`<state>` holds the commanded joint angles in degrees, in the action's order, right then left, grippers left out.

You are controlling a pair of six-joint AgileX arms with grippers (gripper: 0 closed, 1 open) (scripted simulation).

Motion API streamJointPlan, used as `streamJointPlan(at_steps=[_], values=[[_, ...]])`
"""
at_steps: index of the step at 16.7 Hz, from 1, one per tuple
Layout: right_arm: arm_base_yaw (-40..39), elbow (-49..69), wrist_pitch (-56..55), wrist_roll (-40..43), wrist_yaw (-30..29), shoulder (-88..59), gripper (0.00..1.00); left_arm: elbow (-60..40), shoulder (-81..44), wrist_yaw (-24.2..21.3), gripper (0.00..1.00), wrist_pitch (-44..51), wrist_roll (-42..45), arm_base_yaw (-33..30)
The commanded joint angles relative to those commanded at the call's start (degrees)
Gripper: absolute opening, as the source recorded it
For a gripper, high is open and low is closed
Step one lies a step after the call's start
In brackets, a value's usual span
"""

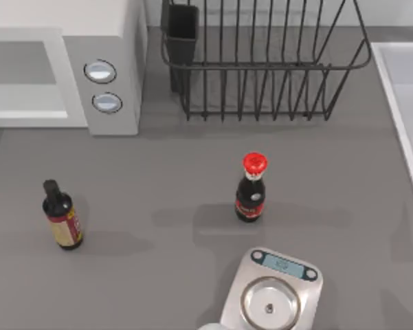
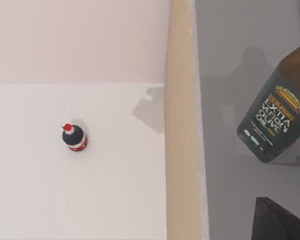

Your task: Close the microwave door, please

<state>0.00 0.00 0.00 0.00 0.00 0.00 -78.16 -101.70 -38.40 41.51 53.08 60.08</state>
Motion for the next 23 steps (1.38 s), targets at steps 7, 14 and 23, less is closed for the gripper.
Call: streamJointPlan(at_steps=[7, 14, 23], values=[[0.0, 0.0, 0.0, 0.0, 0.0, 0.0, 1.0, 11.35, -5.28, -0.25, 0.0, -17.29, 0.23, 0.28], [0.0, 0.0, 0.0, 0.0, 0.0, 0.0, 1.0, 13.35, -5.81, -0.27, 0.0, -19.4, 0.14, 0.01], [0.0, 0.0, 0.0, 0.0, 0.0, 0.0, 1.0, 33.31, 10.05, 3.98, 0.0, -28.8, -9.41, -8.62]])
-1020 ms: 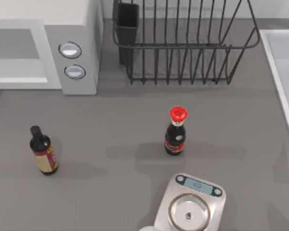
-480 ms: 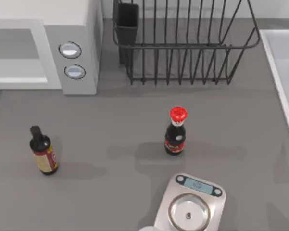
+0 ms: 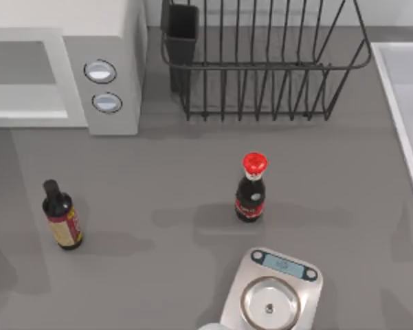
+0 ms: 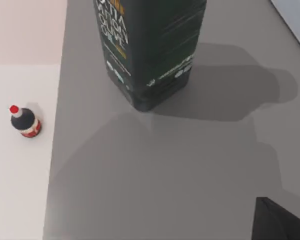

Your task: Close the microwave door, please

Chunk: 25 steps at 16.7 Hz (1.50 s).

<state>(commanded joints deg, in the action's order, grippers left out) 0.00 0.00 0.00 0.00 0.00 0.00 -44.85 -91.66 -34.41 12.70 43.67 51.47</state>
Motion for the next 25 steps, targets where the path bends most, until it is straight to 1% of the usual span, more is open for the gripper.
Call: streamJointPlan(at_steps=[2, 6, 8, 10, 17, 19, 23, 25], values=[[0.0, 0.0, 0.0, 0.0, 0.0, 0.0, 1.0, 1.88, 1.73, 0.52, 0.0, -1.16, -1.17, -1.06], [0.0, 0.0, 0.0, 0.0, 0.0, 0.0, 1.0, 1.99, 1.57, 0.3, 0.0, -1.04, -1.19, -0.75], [0.0, 0.0, 0.0, 0.0, 0.0, 0.0, 1.0, 2.76, 2.45, 0.81, 0.0, -1.34, -1.98, -1.59], [0.0, 0.0, 0.0, 0.0, 0.0, 0.0, 1.0, 5.22, 5.26, 2.37, 0.0, -2.26, -4.5, -4.27], [0.0, 0.0, 0.0, 0.0, 0.0, 0.0, 1.0, 17.01, 18.43, 9.89, 0.0, -6.77, -16.61, -17.11], [0.0, 0.0, 0.0, 0.0, 0.0, 0.0, 1.0, 18.06, 19.59, 10.58, 0.0, -7.19, -17.69, -18.25], [0.0, 0.0, 0.0, 0.0, 0.0, 0.0, 1.0, 17.95, 19.4, 10.46, 0.0, -7.07, -17.79, -18.15], [0.0, 0.0, 0.0, 0.0, 0.0, 0.0, 1.0, 18.46, 20.17, 11.94, 0.0, -7.15, -19.47, -20.09]])
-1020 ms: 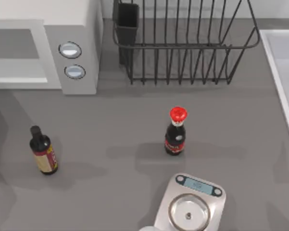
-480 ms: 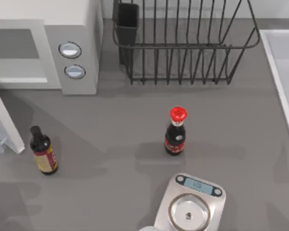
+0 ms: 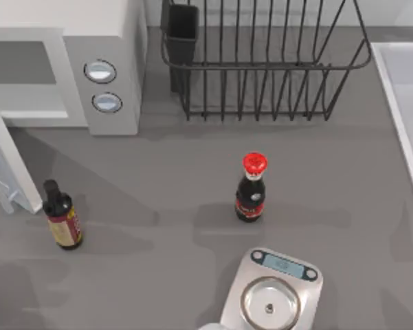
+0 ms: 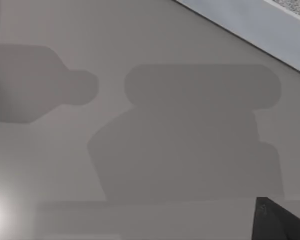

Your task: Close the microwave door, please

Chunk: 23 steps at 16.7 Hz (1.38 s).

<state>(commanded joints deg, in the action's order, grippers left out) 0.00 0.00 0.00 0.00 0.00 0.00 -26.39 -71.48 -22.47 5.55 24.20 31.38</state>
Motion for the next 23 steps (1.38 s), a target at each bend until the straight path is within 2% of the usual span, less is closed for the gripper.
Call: streamJointPlan(at_steps=[10, 12, 18, 23], values=[[0.0, 0.0, 0.0, 0.0, 0.0, 0.0, 1.0, 6.3, 10.15, 16.91, 0.0, -1.04, -19.27, -25.65], [0.0, 0.0, 0.0, 0.0, 0.0, 0.0, 1.0, 6.78, 10.98, 18.24, 0.0, -1.15, -20.65, -27.18], [0.0, 0.0, 0.0, 0.0, 0.0, 0.0, 1.0, 5.8, 10.8, 18.03, 0.0, -0.72, -20.45, -26.69], [0.0, 0.0, 0.0, 0.0, 0.0, 0.0, 1.0, -4.62, 8.72, 17.18, 0.0, 2.91, -18.95, -26.21]])
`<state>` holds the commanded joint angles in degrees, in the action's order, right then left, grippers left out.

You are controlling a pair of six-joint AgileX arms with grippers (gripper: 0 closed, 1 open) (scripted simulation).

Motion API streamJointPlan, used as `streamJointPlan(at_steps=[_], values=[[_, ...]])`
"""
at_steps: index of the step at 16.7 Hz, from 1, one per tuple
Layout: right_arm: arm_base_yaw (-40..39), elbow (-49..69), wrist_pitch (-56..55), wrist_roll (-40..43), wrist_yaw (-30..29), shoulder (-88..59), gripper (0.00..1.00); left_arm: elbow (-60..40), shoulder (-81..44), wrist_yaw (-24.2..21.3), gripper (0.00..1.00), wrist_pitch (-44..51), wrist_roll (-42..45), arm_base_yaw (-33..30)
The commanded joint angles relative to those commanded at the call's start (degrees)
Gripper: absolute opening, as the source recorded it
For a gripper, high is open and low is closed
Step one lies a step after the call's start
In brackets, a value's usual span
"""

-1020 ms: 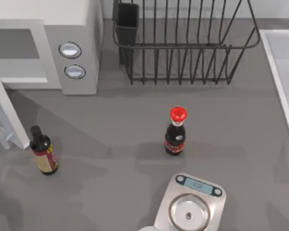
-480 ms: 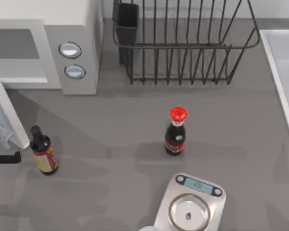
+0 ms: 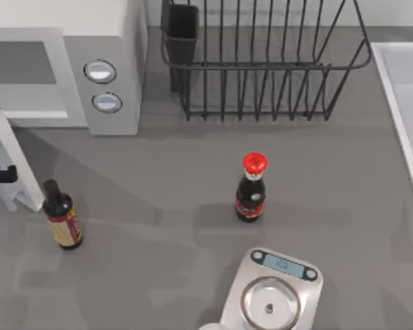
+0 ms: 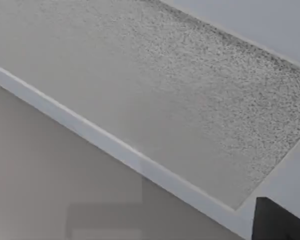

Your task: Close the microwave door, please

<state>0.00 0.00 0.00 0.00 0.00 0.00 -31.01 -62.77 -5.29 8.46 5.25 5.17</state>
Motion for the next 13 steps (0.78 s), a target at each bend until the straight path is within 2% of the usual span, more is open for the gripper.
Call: streamJointPlan(at_steps=[5, 9, 13], values=[[0.0, 0.0, 0.0, 0.0, 0.0, 0.0, 1.0, -8.08, -11.08, 0.08, 0.0, -3.86, -0.25, -1.37], [0.0, 0.0, 0.0, 0.0, 0.0, 0.0, 1.0, -7.87, -22.87, 1.5, 0.0, -12.41, -2.01, -2.49], [0.0, 0.0, 0.0, 0.0, 0.0, 0.0, 1.0, -6.05, -27.06, 2.22, 0.0, -15.95, -2.91, -3.06]])
